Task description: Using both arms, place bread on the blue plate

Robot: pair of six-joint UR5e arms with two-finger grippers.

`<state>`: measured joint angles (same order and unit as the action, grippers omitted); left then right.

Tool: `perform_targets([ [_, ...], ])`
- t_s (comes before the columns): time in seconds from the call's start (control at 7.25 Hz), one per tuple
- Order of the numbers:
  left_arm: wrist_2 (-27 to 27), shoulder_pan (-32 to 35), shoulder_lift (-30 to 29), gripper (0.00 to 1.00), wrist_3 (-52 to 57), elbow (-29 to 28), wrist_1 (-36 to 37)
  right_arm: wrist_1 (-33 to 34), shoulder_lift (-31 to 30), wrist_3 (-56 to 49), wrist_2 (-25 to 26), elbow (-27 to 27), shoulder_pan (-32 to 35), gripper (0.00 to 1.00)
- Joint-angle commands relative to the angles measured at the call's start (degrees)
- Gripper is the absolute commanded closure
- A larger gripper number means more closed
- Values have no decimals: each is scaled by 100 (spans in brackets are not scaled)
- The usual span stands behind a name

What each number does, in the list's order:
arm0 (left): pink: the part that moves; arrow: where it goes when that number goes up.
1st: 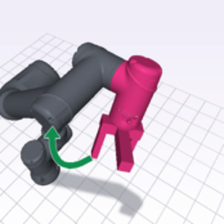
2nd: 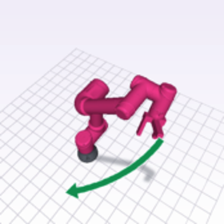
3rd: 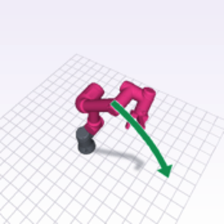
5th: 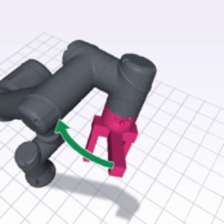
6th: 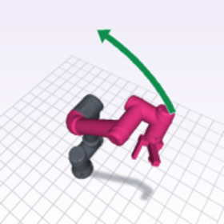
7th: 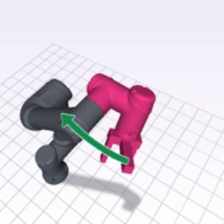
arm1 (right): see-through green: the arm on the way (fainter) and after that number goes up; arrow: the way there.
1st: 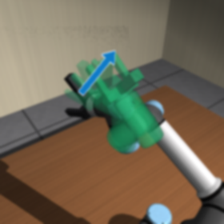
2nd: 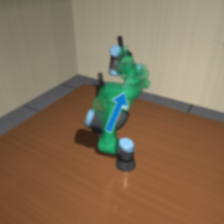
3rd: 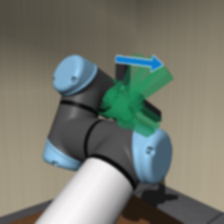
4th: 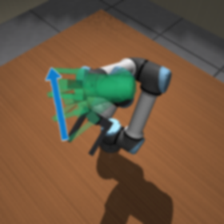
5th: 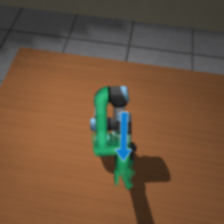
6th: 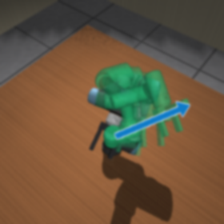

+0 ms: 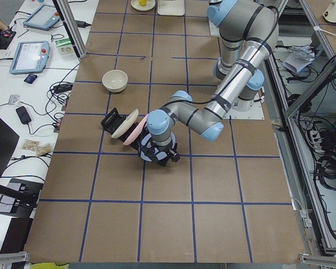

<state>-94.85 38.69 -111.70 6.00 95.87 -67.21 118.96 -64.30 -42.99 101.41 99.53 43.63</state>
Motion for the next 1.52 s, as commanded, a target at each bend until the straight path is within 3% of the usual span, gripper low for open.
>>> perform_targets([
  [0.0,-34,121,-19,14,6,11,41,66,163,-7,-7,-4,-38,11],
  [0.14,-43,112,-27,25,15,11,33,75,172,10,-7,5,-38,38],
  [0.28,-34,112,-27,28,24,2,41,75,181,19,2,-4,-38,68],
  [0.41,-34,112,-71,29,24,2,41,66,181,10,2,-4,-38,90],
  [0.55,-51,112,-89,40,24,2,33,-21,137,10,19,-21,-38,100],
  [1.1,-34,112,-89,71,-11,-60,33,-724,-783,10,10,-57,442,100],
  [1.38,-42,112,-89,96,-20,-69,-46,-1372,-1346,37,10,-57,1092,100],
])
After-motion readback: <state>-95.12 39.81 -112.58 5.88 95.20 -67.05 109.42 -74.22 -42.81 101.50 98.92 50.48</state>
